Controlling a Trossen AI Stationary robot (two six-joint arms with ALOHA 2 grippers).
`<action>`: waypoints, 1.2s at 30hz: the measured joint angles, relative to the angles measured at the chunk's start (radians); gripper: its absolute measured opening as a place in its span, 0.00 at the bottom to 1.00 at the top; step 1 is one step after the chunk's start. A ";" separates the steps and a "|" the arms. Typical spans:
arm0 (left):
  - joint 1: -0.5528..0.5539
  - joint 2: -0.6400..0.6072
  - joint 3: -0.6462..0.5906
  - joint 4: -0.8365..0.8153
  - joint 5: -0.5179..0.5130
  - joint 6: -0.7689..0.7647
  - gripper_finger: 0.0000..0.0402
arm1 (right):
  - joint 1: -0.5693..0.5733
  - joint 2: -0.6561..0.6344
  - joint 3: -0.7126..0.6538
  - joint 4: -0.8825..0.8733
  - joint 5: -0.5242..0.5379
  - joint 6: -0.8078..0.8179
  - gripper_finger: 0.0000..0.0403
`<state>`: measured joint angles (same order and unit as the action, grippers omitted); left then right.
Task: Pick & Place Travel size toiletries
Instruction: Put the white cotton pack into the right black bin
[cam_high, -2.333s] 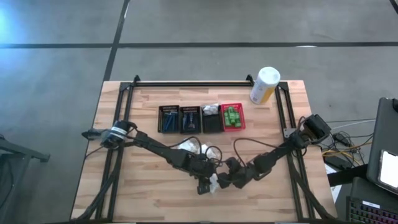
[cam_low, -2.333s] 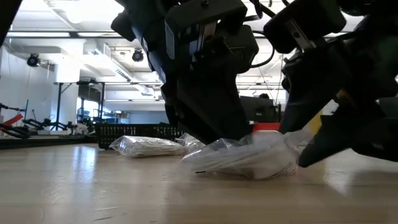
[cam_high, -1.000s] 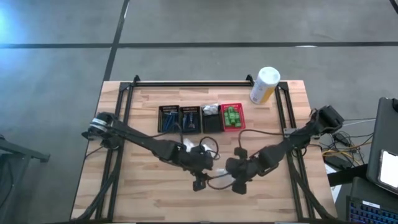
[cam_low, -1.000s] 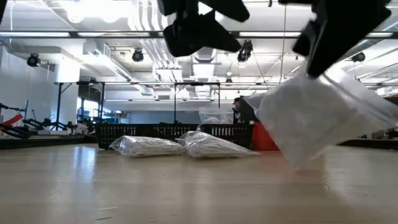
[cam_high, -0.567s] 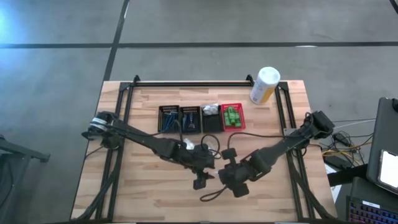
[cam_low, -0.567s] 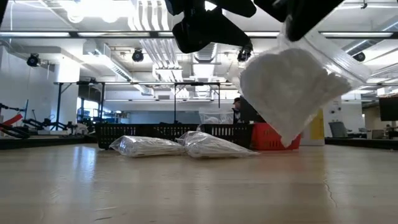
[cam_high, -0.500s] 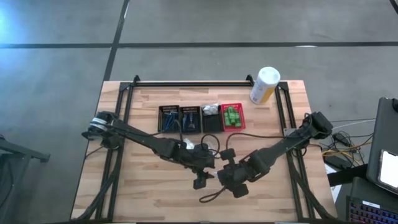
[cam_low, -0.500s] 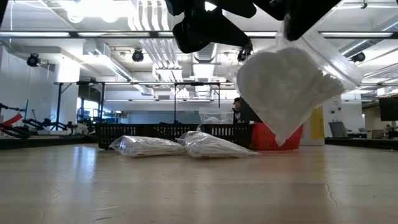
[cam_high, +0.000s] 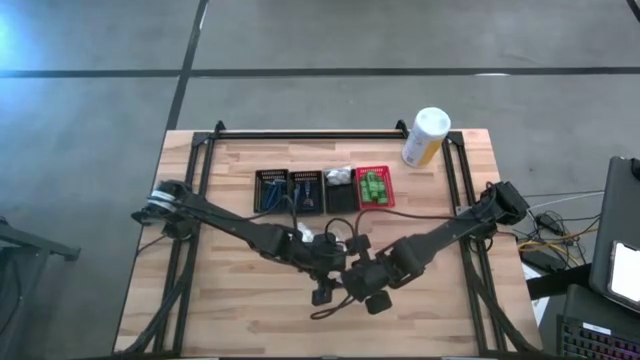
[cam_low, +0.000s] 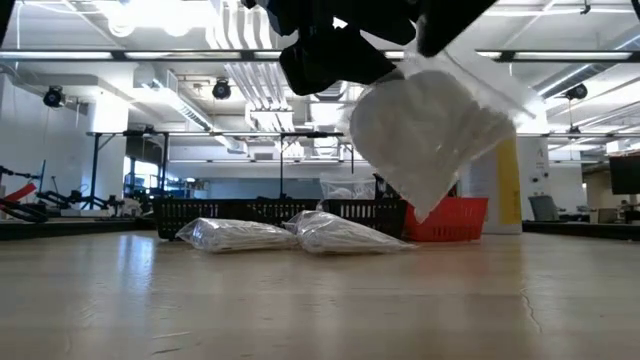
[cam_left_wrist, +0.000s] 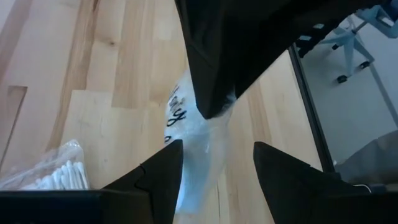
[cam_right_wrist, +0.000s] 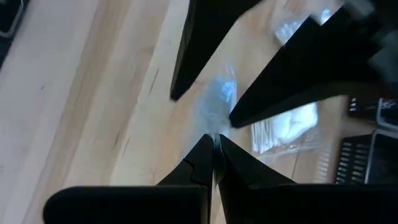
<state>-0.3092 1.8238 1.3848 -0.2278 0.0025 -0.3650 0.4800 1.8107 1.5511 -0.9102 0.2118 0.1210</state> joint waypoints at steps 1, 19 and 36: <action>0.000 0.006 0.000 0.004 -0.001 0.000 0.50 | -0.002 0.000 0.007 0.001 0.000 0.001 0.02; 0.002 0.018 0.000 -0.001 -0.062 0.036 0.08 | -0.001 -0.002 0.045 -0.003 0.027 0.008 0.02; 0.002 0.014 0.000 -0.052 -0.147 0.033 0.03 | 0.013 -0.011 0.045 -0.049 0.063 0.112 0.39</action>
<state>-0.3077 1.8378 1.3849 -0.2794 -0.1444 -0.3317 0.4934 1.7999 1.5959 -0.9597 0.2748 0.2331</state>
